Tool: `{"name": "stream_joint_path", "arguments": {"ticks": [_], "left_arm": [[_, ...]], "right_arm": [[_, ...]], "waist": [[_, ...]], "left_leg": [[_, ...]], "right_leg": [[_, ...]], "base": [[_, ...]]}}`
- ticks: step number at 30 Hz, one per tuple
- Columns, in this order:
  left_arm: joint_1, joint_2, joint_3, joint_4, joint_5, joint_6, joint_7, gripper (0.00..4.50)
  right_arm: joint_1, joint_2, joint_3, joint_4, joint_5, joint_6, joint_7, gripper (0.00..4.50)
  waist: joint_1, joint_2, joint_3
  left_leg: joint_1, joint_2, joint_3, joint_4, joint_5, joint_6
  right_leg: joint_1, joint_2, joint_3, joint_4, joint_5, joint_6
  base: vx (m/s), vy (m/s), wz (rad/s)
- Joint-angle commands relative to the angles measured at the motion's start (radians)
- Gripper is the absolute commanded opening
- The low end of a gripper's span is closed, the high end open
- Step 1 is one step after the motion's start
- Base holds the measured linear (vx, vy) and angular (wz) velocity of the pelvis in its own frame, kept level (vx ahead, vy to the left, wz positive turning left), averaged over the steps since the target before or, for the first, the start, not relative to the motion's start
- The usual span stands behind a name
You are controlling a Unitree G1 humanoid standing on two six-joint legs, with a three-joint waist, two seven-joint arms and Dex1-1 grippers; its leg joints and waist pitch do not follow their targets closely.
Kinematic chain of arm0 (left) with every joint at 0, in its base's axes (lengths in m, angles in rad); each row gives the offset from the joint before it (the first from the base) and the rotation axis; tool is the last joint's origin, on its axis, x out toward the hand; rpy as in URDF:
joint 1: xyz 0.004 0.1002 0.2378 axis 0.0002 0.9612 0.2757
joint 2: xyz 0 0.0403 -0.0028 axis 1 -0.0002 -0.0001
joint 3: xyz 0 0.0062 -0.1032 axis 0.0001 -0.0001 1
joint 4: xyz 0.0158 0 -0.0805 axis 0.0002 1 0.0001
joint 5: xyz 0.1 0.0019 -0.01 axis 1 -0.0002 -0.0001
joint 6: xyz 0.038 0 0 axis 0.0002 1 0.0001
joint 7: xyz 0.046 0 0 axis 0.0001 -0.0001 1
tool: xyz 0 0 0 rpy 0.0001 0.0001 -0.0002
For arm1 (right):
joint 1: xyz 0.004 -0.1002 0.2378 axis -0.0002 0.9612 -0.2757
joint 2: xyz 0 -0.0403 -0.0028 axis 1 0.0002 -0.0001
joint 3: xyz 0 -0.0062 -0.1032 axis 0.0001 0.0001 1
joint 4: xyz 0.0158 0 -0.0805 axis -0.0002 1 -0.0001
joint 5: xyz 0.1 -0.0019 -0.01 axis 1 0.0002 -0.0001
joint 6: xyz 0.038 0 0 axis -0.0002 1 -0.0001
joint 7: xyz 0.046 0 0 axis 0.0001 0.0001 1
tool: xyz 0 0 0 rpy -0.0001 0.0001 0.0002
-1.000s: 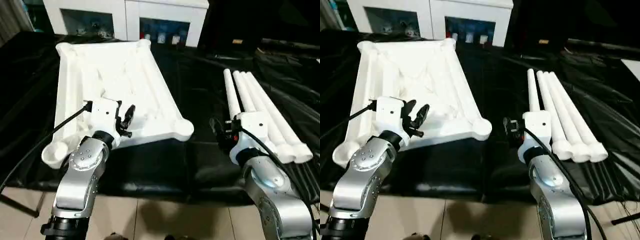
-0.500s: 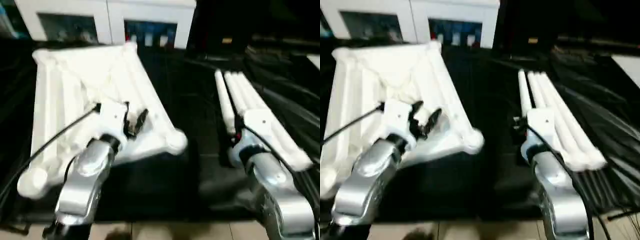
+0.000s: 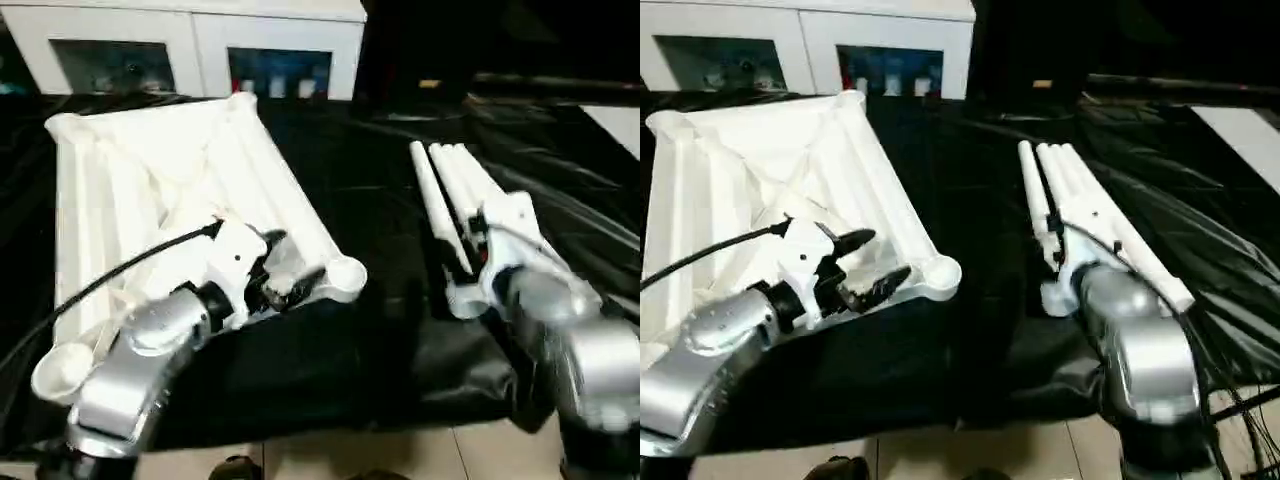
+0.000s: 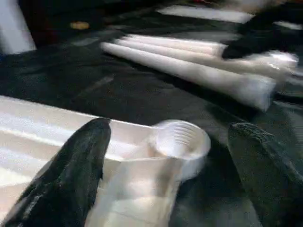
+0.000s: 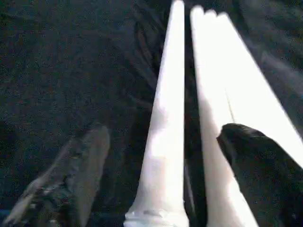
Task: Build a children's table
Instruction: Move table base, then pick table leg
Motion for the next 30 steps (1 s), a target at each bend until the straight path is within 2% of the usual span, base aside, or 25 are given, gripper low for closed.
{"name": "stream_joint_path", "arguments": {"ticks": [1, 2, 3, 4, 6, 8, 9, 10, 11, 13, 16, 19, 22, 25, 26, 30], "left_arm": [[-0.027, 0.026, -0.034, -0.035, -0.021, 0.042, -0.059, 4.5], [-0.045, 0.056, -0.052, -0.044, -0.025, 0.063, -0.096, 4.5], [-0.059, 0.08, -0.065, -0.053, -0.03, 0.082, -0.123, 4.5], [-0.071, 0.097, -0.074, -0.058, -0.033, 0.095, -0.143, 4.5], [-0.102, 0.112, -0.08, -0.062, -0.038, 0.111, -0.159, 4.5], [-0.111, 0.114, -0.079, -0.062, -0.041, 0.123, -0.161, 4.5], [-0.121, 0.119, -0.082, -0.061, -0.037, 0.126, -0.164, 4.5], [-0.14, 0.129, -0.084, -0.063, -0.042, 0.145, -0.167, 4.5], [-0.144, 0.133, -0.085, -0.065, -0.045, 0.15, -0.17, 4.5], [-0.148, 0.139, -0.089, -0.071, -0.044, 0.157, -0.174, 4.5], [-0.147, 0.146, -0.092, -0.085, -0.049, 0.175, -0.179, 4.5], [-0.147, 0.146, -0.093, -0.098, -0.053, 0.187, -0.175, 4.5], [-0.147, 0.143, -0.089, -0.108, -0.066, 0.203, -0.171, 4.5], [-0.148, 0.139, -0.084, -0.117, -0.075, 0.215, -0.165, 4.5], [-0.148, 0.137, -0.083, -0.119, -0.073, 0.215, -0.161, 4.5], [-0.149, 0.131, -0.084, -0.122, -0.076, 0.226, -0.158, 4.5]], "right_arm": [[-0.037, -0.009, -0.031, 0.08, 0.013, 0.021, 0.008, 4.39], [-0.077, -0.021, -0.022, 0.158, 0.011, 0.01, 0.024, 4.39], [-0.109, -0.032, -0.012, 0.222, 0.006, 0.002, 0.038, 4.39], [-0.134, -0.04, -0.004, 0.274, 0.005, -0.007, 0.052, 4.39], [-0.195, -0.053, 0.004, 0.384, 0.0, -0.017, 0.074, 4.39], [-0.213, -0.059, 0.009, 0.415, -0.005, -0.016, 0.077, 4.39], [-0.233, -0.057, 0.0, 0.45, 0.005, -0.019, 0.089, 4.39], [-0.279, -0.064, 0.0, 0.54, 0.006, -0.035, 0.105, 4.39], [-0.298, -0.055, -0.025, 0.578, 0.022, -0.037, 0.106, 4.39], [-0.322, -0.048, -0.053, 0.632, 0.043, -0.044, 0.118, 4.39], [-0.35, -0.048, -0.067, 0.712, 0.074, -0.046, 0.173, 4.39], [-0.365, -0.05, -0.072, 0.759, 0.1, -0.042, 0.227, 4.39], [-0.375, -0.057, -0.059, 0.796, 0.099, -0.051, 0.258, 4.39], [-0.383, -0.069, -0.035, 0.825, 0.088, -0.064, 0.283, 4.39], [-0.388, -0.073, -0.022, 0.843, 0.078, -0.073, 0.288, 4.23], [-0.402, -0.082, 0.005, 0.889, 0.058, -0.088, 0.303, 4.02]], "waist": [[-0.002, 0.01, -0.052], [0.0, 0.012, -0.055], [0.0, 0.01, -0.056], [-0.003, 0.01, -0.057], [0.001, 0.01, -0.062], [0.004, 0.008, -0.065], [0.004, 0.008, -0.065], [0.005, 0.003, -0.072], [0.006, 0.004, -0.076], [0.008, 0.001, -0.076], [0.011, -0.001, -0.082], [0.016, -0.002, -0.08], [0.02, -0.002, -0.076], [0.026, -0.002, -0.071], [0.026, -0.003, -0.071], [0.028, -0.005, -0.07]], "left_leg": [[0.034, 0.059, -0.021, -0.085, -0.369, -0.103], [0.034, 0.061, -0.015, -0.083, -0.338, -0.095], [0.033, 0.06, -0.014, -0.082, -0.334, -0.092], [0.026, 0.058, -0.011, -0.081, -0.325, -0.093], [0.03, 0.061, -0.001, -0.075, -0.289, -0.088], [0.024, 0.062, 0.008, -0.072, -0.226, -0.075], [0.024, 0.062, 0.008, -0.072, -0.226, -0.075], [0.021, 0.063, 0.014, -0.066, -0.167, -0.059], [0.02, 0.061, 0.018, -0.061, -0.118, -0.046], [0.017, 0.063, 0.024, -0.058, -0.066, -0.026], [0.02, 0.065, 0.032, -0.052, -0.025, 0.009], [0.021, 0.07, 0.036, -0.051, -0.017, 0.029], [0.023, 0.073, 0.04, -0.053, -0.045, 0.026], [0.028, 0.078, 0.044, -0.058, -0.094, -0.001], [0.028, 0.078, 0.045, -0.058, -0.109, -0.012], [0.029, 0.078, 0.046, -0.06, -0.127, -0.034]], "right_leg": [[0.005, -0.072, 0.038, -0.1, -0.314, -0.138], [0.005, -0.071, 0.039, -0.095, -0.259, -0.145], [0.004, -0.07, 0.038, -0.094, -0.252, -0.149], [0.01, -0.071, 0.036, -0.091, -0.256, -0.157], [0.006, -0.071, 0.038, -0.089, -0.205, -0.171], [0.013, -0.068, 0.038, -0.084, -0.13, -0.189], [0.013, -0.068, 0.038, -0.084, -0.13, -0.189], [0.02, -0.069, 0.037, -0.076, -0.057, -0.205], [0.024, -0.067, 0.036, -0.07, 0.007, -0.218], [0.027, -0.062, 0.036, -0.063, 0.094, -0.231], [0.032, -0.06, 0.034, -0.056, 0.176, -0.26], [0.031, -0.06, 0.034, -0.056, 0.178, -0.275], [0.026, -0.062, 0.034, -0.061, 0.119, -0.28], [0.019, -0.063, 0.035, -0.069, 0.022, -0.268], [0.018, -0.063, 0.035, -0.071, -0.008, -0.261], [0.013, -0.064, 0.036, -0.075, -0.056, -0.241]], "base": [[-0.051, 0.018, -0.08], [0.0, 0.0, 0.0], [0.0, 0.0, 0.0], [0.0, 0.0, 0.0], [0.0, 0.0, 0.0], [0.0, 0.0, 0.0], [0.0, 0.0, 0.0], [0.061, -0.017, -0.06], [0.0, 0.0, 0.0], [0.0, 0.0, 0.0], [0.0, 0.0, 0.0], [0.0, 0.0, 0.0], [0.0, 0.0, 0.0], [0.0, 0.0, 0.0], [0.0, 0.0, 0.0], [0.0, 0.0, 0.0]]}}
